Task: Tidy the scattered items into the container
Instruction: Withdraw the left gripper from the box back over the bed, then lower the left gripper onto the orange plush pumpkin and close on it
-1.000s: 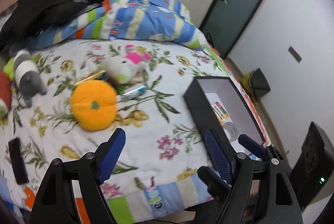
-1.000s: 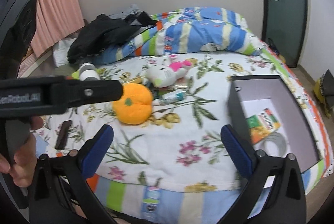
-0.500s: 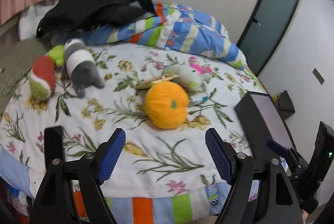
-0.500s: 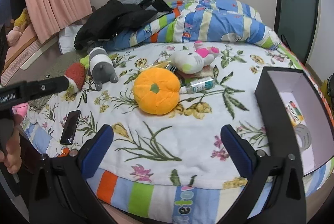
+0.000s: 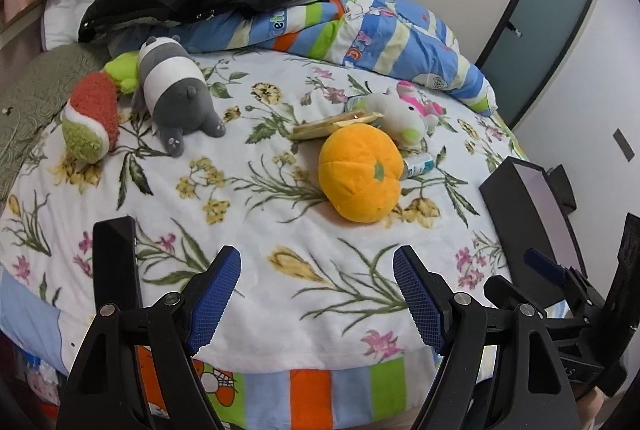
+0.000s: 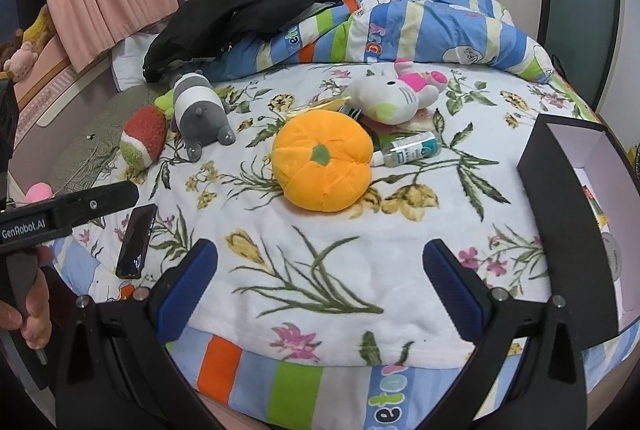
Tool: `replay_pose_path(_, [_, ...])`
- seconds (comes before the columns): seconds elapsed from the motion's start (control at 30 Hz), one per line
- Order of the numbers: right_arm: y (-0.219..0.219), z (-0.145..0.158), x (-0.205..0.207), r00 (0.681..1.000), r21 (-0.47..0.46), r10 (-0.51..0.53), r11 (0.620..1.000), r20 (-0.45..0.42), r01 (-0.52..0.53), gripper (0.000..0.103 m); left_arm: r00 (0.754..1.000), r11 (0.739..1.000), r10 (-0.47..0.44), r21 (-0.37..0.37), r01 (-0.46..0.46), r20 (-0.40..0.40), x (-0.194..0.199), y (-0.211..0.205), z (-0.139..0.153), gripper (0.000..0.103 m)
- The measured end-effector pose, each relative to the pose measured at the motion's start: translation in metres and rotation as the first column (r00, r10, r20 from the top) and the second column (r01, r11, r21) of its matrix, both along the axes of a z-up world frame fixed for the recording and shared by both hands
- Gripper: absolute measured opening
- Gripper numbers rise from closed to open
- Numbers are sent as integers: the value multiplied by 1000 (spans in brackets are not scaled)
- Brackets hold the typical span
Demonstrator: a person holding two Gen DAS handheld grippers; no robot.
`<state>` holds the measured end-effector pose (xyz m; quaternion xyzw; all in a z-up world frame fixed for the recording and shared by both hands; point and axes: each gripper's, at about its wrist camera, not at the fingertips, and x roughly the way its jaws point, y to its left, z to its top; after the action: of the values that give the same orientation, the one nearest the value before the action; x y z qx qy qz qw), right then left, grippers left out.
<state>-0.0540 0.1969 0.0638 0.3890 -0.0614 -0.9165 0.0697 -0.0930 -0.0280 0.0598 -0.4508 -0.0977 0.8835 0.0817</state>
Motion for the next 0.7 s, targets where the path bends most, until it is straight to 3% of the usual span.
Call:
replay_pose_path(0.4, [11, -7, -11, 1000, -42, 2, 999, 5, -2, 103, 1000, 999, 26, 36, -26, 2, -3, -11, 5, 79])
replay_pose_path(0.7, [15, -21, -36, 1000, -67, 22, 998, 22, -20, 103, 999, 998, 4, 62, -6, 34, -29, 1, -13, 79])
